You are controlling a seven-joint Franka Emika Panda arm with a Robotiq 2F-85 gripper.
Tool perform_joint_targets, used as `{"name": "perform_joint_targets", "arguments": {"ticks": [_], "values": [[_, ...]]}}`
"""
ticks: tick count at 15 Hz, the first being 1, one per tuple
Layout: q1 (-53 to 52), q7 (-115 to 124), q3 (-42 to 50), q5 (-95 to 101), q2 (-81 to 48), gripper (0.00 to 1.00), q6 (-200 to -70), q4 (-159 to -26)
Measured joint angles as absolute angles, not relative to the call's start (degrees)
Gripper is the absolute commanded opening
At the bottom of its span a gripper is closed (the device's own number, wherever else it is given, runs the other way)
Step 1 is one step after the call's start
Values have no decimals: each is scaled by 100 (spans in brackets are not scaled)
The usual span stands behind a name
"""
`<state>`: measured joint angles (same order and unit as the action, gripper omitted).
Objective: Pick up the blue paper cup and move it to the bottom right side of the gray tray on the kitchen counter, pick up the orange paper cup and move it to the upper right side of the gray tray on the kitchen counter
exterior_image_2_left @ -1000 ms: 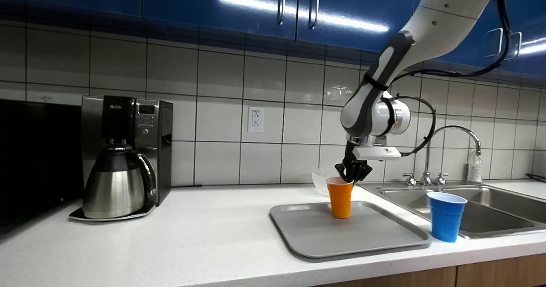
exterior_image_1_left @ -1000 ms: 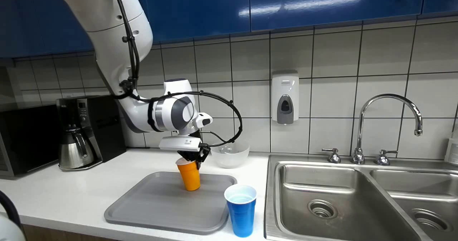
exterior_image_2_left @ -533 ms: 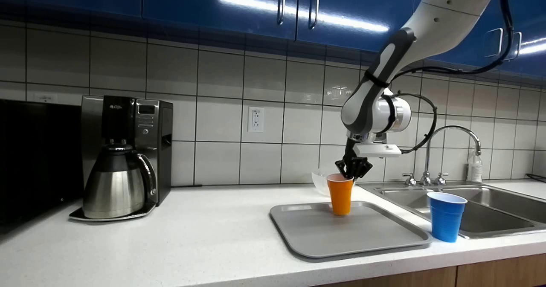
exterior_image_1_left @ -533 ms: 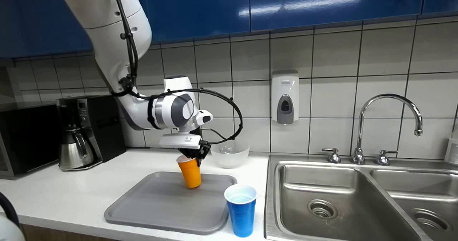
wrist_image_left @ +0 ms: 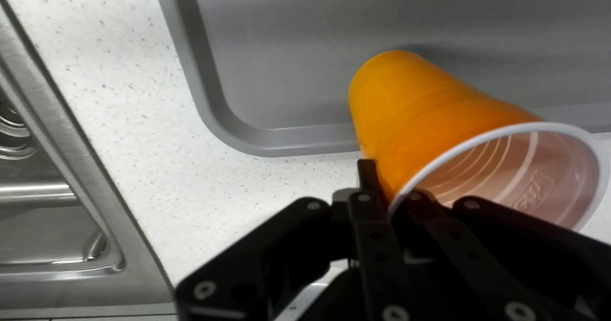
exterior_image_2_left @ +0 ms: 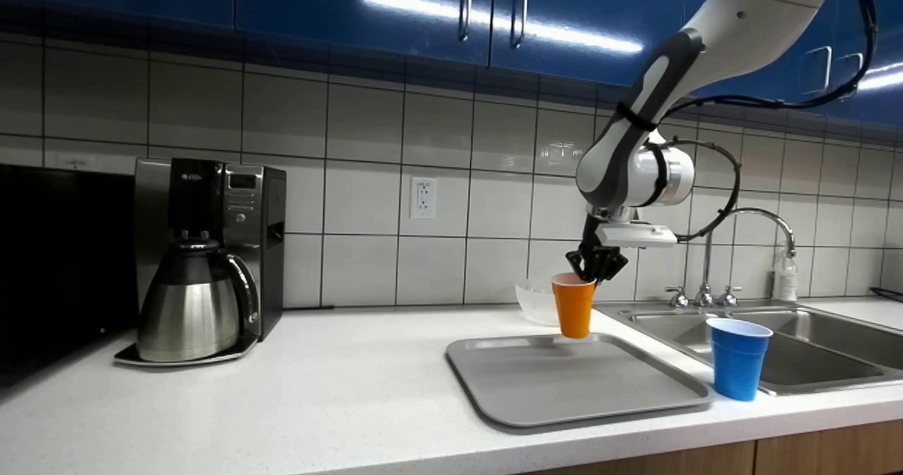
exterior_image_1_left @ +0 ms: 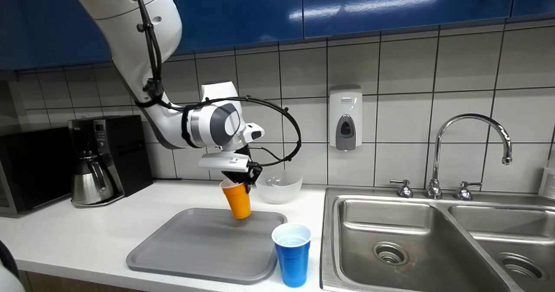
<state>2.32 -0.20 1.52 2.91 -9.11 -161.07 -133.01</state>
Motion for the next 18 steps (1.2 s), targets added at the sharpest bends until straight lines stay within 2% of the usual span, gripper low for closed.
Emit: {"name": "perform_joint_targets", "arguments": {"ticks": [18], "values": [[595,-24,944,305,-686,1,-16215,-13476]]}}
